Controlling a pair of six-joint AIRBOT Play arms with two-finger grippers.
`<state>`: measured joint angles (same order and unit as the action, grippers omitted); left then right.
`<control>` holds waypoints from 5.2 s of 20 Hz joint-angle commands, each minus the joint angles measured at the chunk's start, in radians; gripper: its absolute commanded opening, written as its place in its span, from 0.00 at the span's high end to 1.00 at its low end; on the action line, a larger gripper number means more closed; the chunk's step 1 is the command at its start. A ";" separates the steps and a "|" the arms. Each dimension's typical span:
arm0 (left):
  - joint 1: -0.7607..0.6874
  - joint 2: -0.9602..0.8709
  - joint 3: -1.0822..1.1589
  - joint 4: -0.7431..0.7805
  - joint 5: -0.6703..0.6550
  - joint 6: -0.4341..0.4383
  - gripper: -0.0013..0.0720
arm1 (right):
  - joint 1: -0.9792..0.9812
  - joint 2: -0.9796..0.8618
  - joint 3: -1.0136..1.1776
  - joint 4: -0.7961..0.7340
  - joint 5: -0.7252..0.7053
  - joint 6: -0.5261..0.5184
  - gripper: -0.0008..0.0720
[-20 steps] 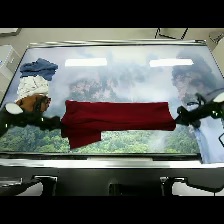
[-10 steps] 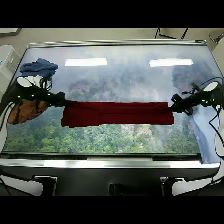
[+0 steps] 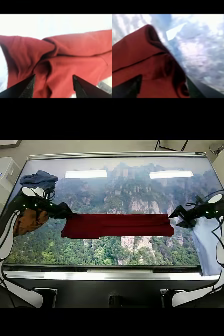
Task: Fold the clothes and pants, and hang the long-sleeved shirts on hangers.
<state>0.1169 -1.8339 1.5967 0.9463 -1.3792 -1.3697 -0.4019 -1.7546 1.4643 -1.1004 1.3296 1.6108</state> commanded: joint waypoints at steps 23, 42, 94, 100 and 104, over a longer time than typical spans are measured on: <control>-0.509 -0.046 0.004 -0.129 0.269 -0.100 0.95 | 0.201 0.299 0.034 0.339 0.169 -0.105 0.94; -0.646 -0.124 0.011 -0.264 0.543 -0.260 0.95 | 0.420 0.385 0.033 0.531 0.017 -0.051 0.94; -0.089 0.637 0.011 0.128 0.352 -0.235 0.95 | -0.044 0.060 0.227 0.460 0.164 -0.130 0.94; -0.089 0.637 0.011 0.127 0.369 -0.227 0.95 | -0.353 0.150 0.382 0.344 0.156 -0.014 0.94; -0.090 0.637 0.011 0.127 0.378 -0.227 0.95 | -0.491 0.186 0.392 0.323 0.130 0.059 0.94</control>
<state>0.0280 -1.1969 1.6081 1.0740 -1.0100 -1.5990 -0.7921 -1.5959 1.8347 -0.7494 1.4773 1.6032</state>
